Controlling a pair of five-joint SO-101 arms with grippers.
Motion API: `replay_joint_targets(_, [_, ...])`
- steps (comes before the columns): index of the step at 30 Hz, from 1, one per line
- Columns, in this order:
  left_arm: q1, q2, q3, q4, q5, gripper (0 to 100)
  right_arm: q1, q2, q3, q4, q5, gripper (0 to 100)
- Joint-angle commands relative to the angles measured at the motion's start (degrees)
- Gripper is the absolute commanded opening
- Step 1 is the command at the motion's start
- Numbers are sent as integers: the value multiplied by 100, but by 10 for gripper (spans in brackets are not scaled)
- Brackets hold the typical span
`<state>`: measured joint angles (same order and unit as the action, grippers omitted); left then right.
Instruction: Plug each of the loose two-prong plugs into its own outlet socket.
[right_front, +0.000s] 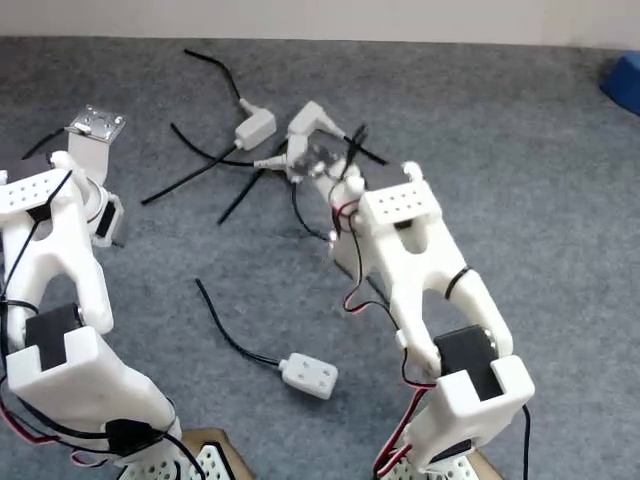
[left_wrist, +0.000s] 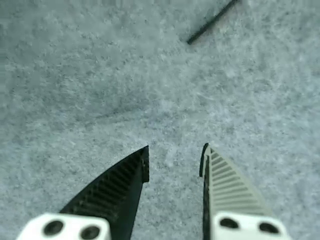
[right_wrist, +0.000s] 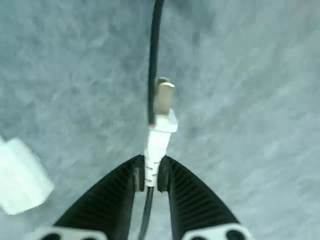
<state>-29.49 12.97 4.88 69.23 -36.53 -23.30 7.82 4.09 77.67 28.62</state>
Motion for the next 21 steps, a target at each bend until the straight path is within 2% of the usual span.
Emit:
replay_joint_targets(1, [-40, -101, 22, -53, -44, 175, 92, -48, -971, 48, 607, 8])
replay_joint_targets(4, [-31, -101, 31, -26, -44, 175, -40, -75, -1305, 338, 888, 8])
replay_joint_targets(7, [48, -163, 31, -26, -35, 175, -303, -84, -1262, 523, 571, 8])
replay_joint_targets(11, [330, -462, 101, -141, 167, 175, -435, -523, -646, -374, 132, 9])
replay_joint_targets(14, [321, -1200, 673, -914, 466, 175, -497, -1631, 462, -1288, -141, 9])
replay_joint_targets(17, [374, -2387, 1789, -1793, 703, 175, -549, -3046, 1587, -1877, -334, 9])
replay_joint_targets(21, [831, -4338, 3899, -3007, 703, 175, -778, -4593, 2721, -1473, -466, 9])
